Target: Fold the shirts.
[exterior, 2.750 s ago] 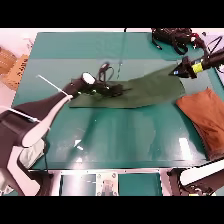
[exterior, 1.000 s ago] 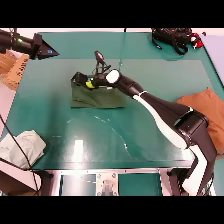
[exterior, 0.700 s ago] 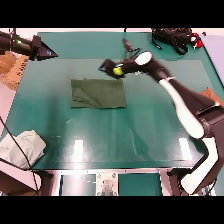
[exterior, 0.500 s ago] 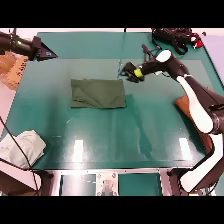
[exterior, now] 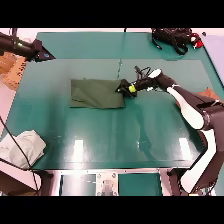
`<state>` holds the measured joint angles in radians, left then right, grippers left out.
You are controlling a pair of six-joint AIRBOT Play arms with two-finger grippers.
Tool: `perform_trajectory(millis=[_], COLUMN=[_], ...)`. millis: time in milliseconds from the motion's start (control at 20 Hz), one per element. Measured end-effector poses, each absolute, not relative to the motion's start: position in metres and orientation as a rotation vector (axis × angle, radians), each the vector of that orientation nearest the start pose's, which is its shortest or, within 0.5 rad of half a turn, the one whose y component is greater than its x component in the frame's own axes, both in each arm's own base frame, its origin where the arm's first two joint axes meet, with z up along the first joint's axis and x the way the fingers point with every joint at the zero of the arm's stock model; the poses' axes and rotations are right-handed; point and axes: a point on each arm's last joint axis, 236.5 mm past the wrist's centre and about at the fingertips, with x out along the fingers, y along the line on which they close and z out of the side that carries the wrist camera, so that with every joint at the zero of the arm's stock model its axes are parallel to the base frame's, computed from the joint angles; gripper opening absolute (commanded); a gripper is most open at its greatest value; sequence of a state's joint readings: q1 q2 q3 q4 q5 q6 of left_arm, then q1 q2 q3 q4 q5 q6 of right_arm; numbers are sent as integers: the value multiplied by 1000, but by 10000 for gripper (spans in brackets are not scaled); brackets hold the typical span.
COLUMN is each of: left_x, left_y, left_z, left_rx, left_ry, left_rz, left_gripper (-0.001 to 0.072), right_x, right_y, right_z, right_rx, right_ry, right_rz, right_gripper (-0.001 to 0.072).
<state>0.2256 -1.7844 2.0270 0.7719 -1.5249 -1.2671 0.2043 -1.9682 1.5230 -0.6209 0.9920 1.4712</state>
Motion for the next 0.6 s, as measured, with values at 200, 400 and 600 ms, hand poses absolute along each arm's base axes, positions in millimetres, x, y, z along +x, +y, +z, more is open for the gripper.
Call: perform_trajectory(millis=[200,400,600], left_x=[509,506,502], left_y=[-55,-56,-56], left_z=[134,132,131], left_rx=[-395,-391,-389], left_ry=[1036,1053,1068], left_rz=[-619,-625,-633], left_gripper=[23,24,23], right_x=[499,532,536], right_y=[282,233,120], right_z=[-39,67,149], right_rx=[826,830,811], right_ry=[1275,1061,898], right_rz=[620,650,505], right_gripper=[18,17,17])
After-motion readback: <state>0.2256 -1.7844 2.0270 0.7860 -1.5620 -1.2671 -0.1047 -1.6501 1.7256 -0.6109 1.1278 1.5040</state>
